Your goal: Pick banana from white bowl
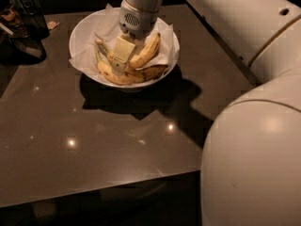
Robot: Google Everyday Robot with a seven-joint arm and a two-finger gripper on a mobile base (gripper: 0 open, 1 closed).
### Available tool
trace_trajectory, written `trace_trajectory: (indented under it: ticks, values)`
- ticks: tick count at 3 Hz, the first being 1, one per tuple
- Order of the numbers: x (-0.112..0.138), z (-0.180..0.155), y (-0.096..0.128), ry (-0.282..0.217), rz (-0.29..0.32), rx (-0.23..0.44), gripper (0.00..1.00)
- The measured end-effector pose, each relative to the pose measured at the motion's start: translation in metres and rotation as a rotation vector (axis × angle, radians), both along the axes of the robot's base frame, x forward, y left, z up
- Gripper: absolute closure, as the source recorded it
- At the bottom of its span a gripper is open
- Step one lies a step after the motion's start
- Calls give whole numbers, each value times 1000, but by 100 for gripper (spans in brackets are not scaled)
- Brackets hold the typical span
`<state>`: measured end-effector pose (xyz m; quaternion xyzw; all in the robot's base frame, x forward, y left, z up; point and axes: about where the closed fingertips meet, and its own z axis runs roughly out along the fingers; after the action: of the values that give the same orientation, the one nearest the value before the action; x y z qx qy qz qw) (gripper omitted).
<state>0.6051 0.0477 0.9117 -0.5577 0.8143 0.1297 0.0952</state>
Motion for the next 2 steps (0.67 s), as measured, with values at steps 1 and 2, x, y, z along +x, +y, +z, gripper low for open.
trace_trajectory:
  ticks: [1, 2]
  values:
    - [5, -4, 5, 14, 6, -9, 26]
    - [13, -9, 9, 28, 3, -17, 26]
